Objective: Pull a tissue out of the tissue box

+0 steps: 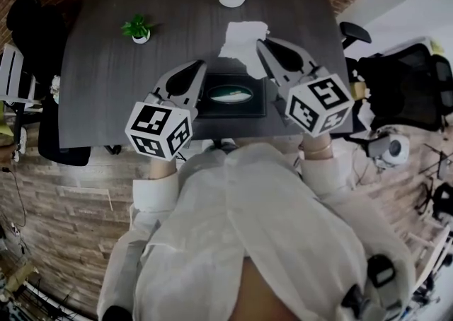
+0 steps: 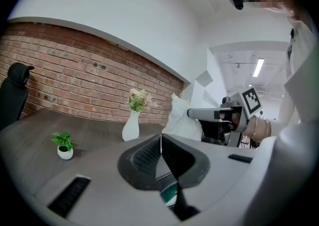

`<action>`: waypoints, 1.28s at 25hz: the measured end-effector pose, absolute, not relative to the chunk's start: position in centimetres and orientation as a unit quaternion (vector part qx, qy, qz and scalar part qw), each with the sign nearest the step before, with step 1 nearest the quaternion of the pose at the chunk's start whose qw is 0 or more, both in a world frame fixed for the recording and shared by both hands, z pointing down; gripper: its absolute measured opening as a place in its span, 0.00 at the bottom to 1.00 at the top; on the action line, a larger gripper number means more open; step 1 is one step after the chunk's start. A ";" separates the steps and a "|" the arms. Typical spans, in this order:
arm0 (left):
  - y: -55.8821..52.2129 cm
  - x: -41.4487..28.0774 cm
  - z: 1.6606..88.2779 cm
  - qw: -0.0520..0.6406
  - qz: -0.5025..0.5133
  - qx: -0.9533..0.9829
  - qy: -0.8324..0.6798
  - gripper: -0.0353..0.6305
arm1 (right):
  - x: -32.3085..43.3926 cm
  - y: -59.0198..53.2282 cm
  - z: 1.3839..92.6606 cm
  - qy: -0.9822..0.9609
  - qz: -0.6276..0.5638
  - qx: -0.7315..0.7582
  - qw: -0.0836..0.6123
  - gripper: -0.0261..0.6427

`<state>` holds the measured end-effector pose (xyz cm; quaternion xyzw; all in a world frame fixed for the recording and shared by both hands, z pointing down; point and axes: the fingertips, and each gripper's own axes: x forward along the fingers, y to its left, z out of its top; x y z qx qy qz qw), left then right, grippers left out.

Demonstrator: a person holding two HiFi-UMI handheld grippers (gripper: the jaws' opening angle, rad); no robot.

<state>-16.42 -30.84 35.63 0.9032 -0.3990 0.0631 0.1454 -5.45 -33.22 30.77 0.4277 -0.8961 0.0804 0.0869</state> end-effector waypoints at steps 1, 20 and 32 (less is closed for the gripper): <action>-30.8 -16.3 35.4 0.144 0.063 0.904 -0.398 0.07 | -5.3 -33.1 30.4 -0.896 0.079 0.428 0.084 0.06; -30.5 -14.5 33.3 0.122 0.026 0.919 -0.375 0.06 | -3.3 -31.1 29.3 -0.890 0.123 0.439 0.027 0.06; -29.6 -14.0 35.0 0.127 0.051 0.922 -0.363 0.06 | -3.4 -30.7 30.7 -0.887 0.139 0.439 0.038 0.06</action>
